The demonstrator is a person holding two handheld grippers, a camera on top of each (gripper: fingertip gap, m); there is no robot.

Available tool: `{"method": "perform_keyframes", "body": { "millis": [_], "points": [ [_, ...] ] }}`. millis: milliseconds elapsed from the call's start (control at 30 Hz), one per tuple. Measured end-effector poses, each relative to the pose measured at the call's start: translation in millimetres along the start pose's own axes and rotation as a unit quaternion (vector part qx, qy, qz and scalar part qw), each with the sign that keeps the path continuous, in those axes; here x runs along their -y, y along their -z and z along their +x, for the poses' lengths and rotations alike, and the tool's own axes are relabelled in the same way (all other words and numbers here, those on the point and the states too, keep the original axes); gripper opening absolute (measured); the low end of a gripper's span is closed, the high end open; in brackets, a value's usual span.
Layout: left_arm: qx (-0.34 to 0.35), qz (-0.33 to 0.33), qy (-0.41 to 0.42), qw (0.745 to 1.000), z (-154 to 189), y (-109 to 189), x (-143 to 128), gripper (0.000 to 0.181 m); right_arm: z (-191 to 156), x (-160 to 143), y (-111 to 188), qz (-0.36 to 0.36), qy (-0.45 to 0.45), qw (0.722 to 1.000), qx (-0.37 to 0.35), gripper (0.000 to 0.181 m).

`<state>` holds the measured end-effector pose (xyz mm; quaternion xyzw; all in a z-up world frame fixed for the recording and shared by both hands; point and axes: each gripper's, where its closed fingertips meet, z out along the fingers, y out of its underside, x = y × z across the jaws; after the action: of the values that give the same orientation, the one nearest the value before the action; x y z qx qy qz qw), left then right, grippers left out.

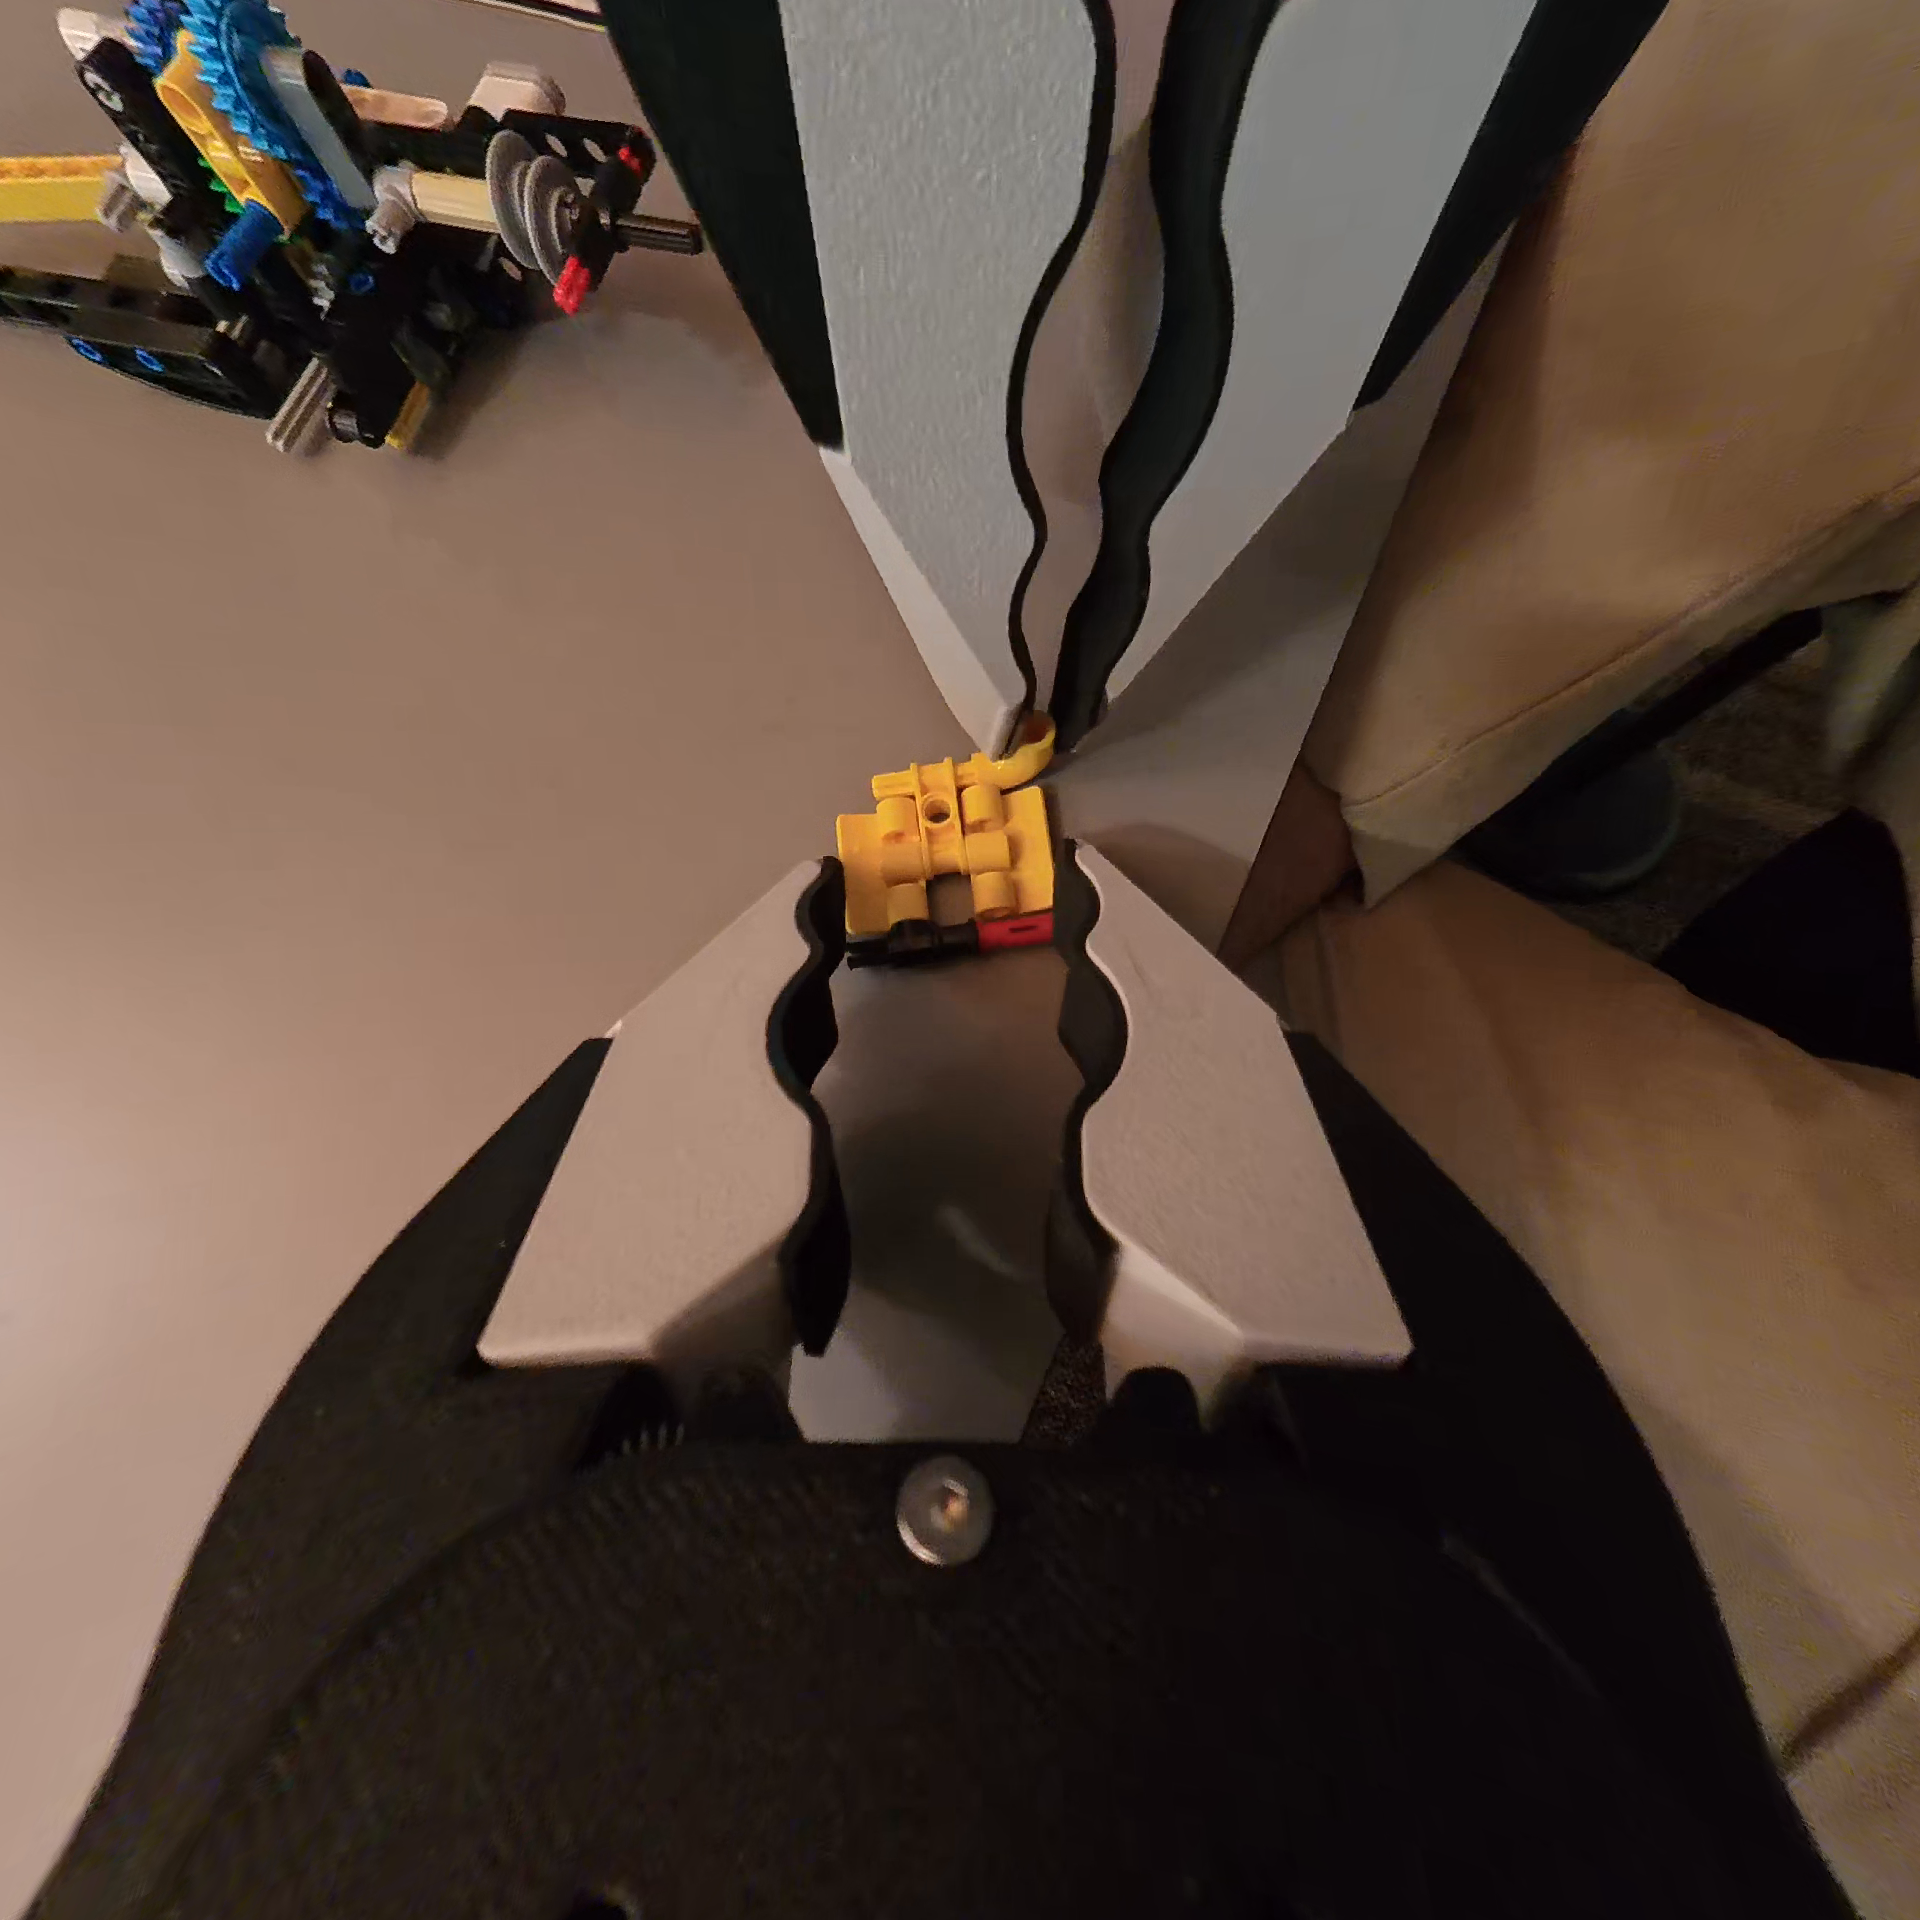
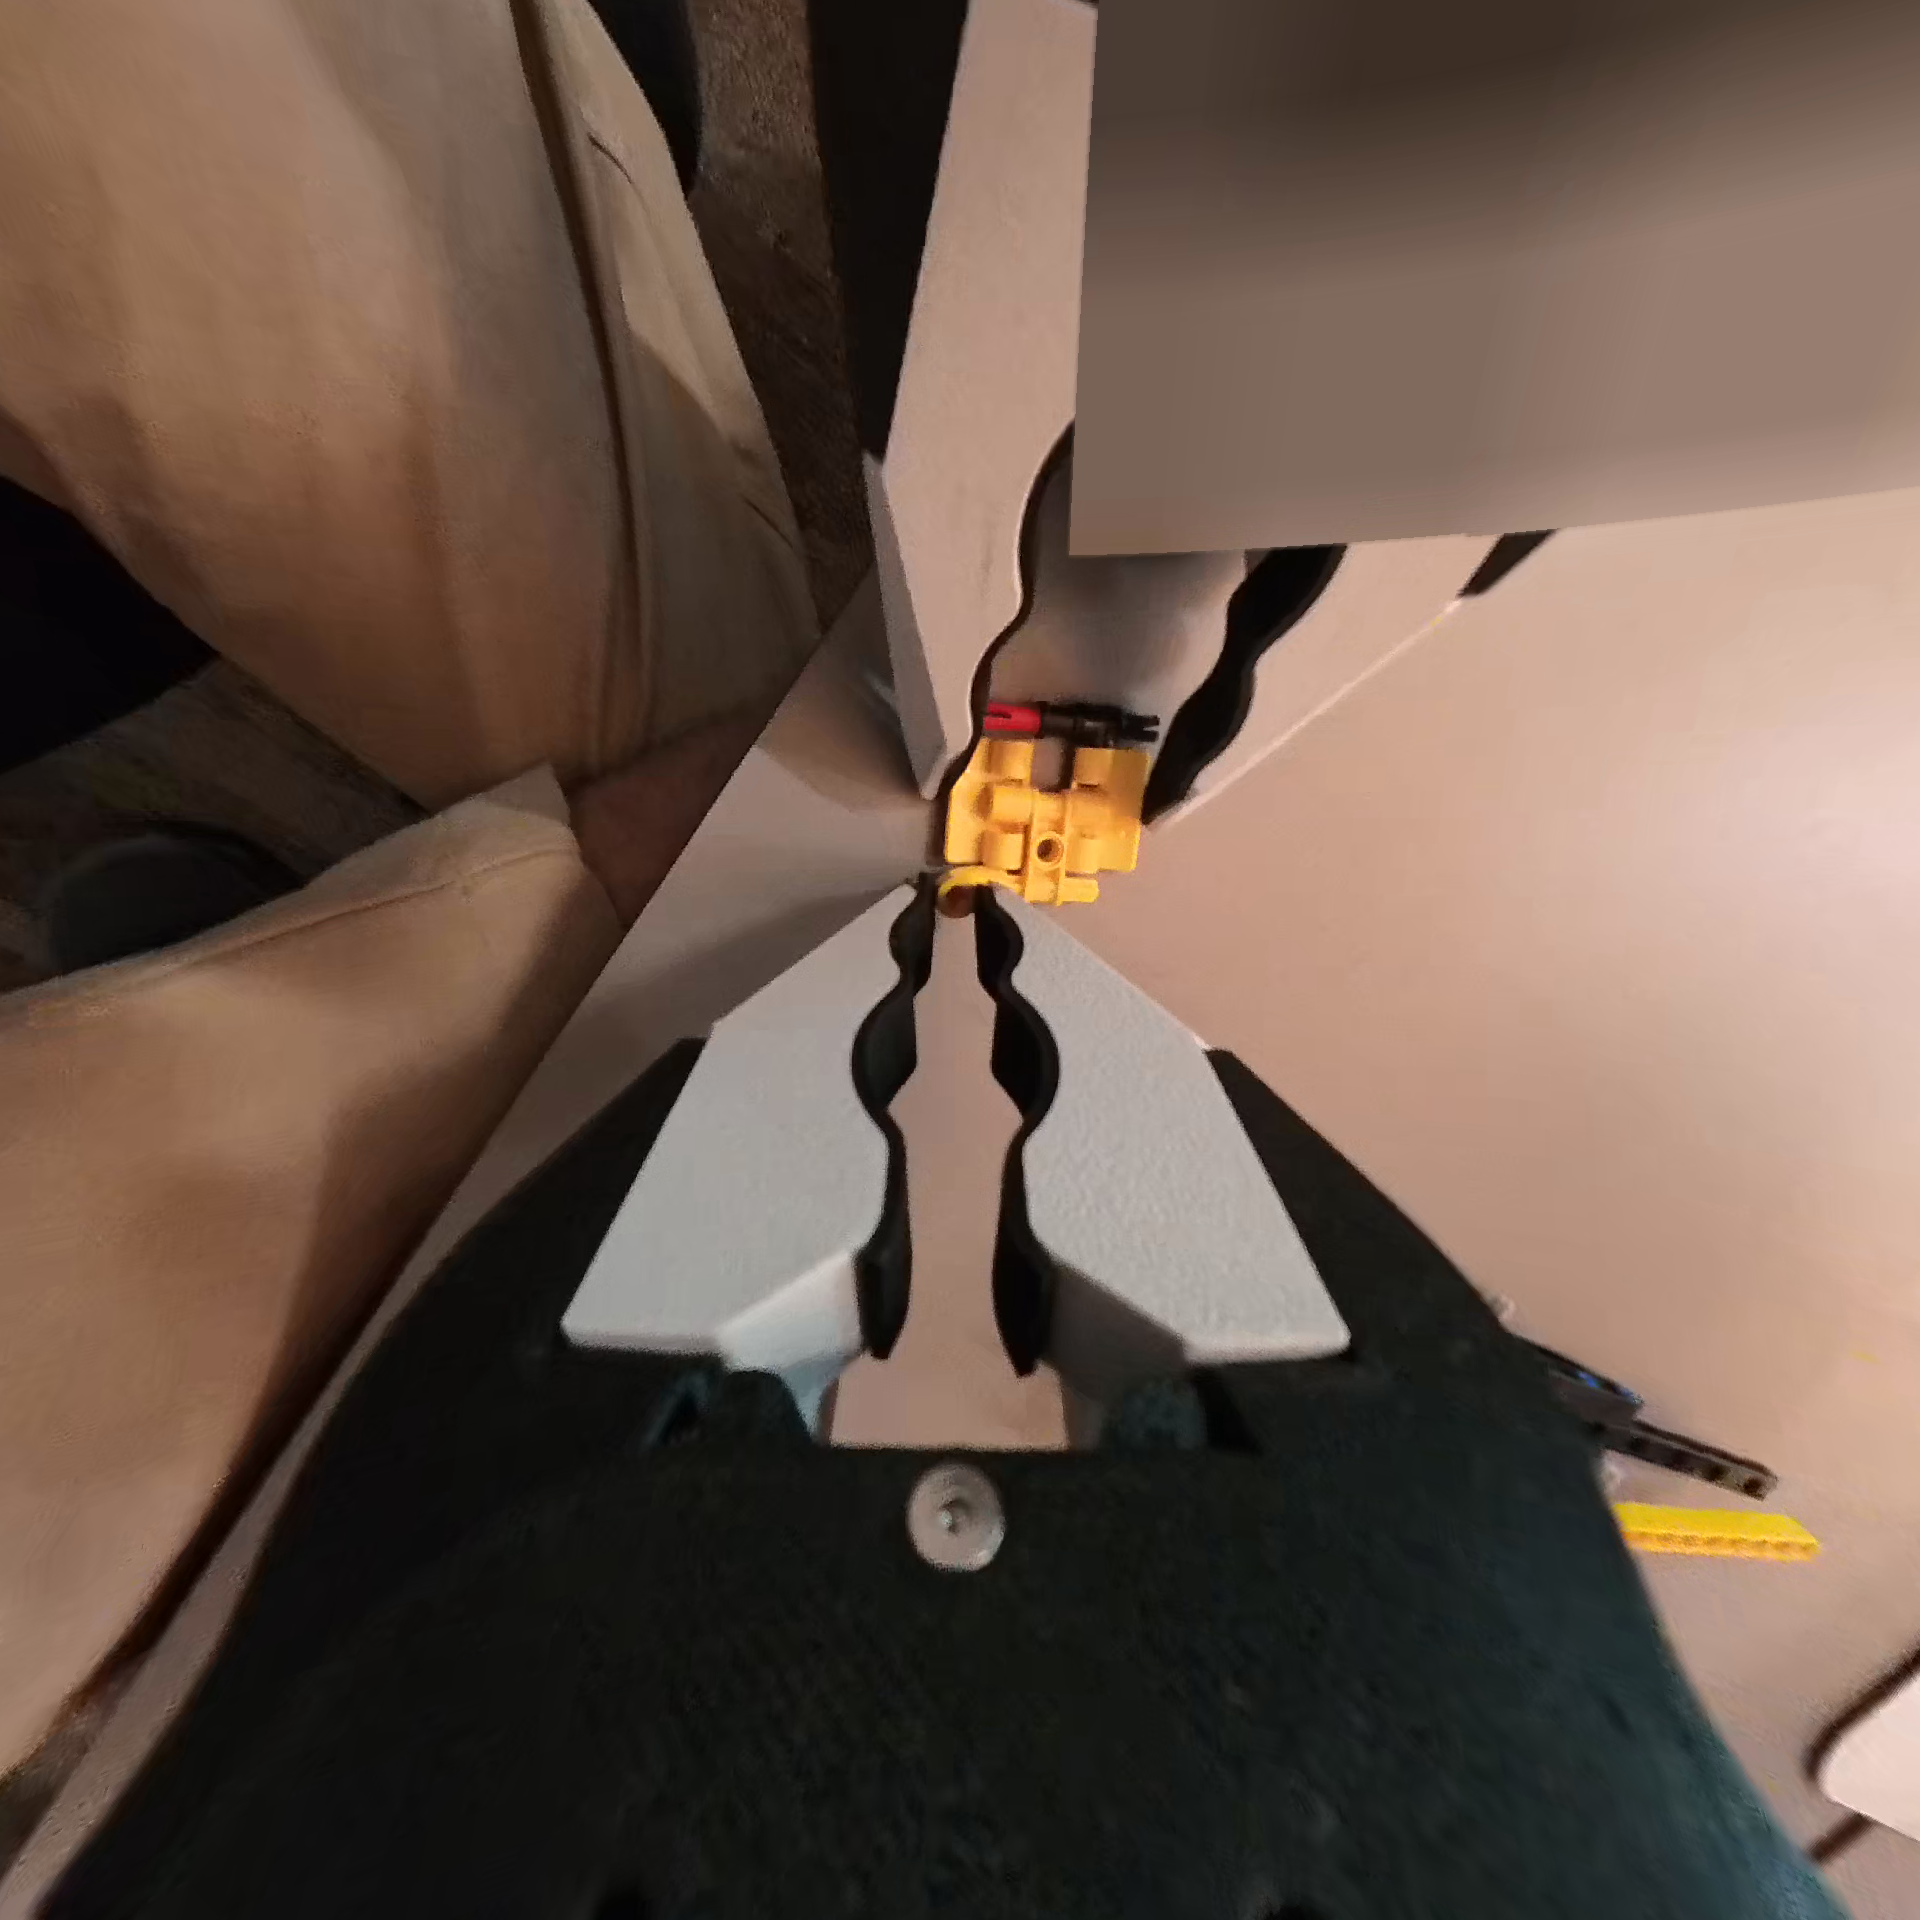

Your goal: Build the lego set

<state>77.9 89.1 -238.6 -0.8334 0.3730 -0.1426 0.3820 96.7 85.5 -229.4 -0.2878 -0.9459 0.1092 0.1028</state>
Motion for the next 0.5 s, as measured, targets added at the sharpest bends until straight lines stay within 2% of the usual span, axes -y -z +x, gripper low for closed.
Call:
{"method": "perform_keyframes", "body": {
  "millis": [167, 500],
  "points": [
    [-0.002, 0.002, -0.001, 1.000, 1.4, -1.1, 1.1, 0.042, -1.1, -0.4, 0.5, 0.017, -0.026, 0.999, -0.017, 0.007],
    [0.006, -0.001, -0.007, 1.000, 0.5, -1.8, 1.2, 0.042, -0.7, -0.4, 0.6, 0.012, -0.017, 0.999, -0.029, 0.007]
  ]
}}
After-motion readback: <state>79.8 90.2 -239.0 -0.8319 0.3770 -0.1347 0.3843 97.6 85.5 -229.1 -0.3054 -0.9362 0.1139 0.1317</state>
